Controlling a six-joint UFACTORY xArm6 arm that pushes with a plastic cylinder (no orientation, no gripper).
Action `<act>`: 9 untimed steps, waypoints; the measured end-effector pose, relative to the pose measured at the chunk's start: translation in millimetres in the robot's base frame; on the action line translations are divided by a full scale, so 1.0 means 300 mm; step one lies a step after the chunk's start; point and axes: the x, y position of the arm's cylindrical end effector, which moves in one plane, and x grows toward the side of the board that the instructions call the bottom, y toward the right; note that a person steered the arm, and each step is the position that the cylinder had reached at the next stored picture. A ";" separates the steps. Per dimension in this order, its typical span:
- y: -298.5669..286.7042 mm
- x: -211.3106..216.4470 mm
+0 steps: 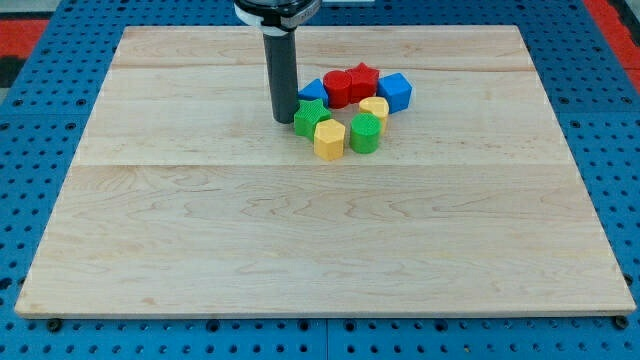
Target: Move the yellow heart away from the group of blocks
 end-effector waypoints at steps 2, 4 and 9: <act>-0.223 -0.120; -0.190 -0.421; 0.205 -0.513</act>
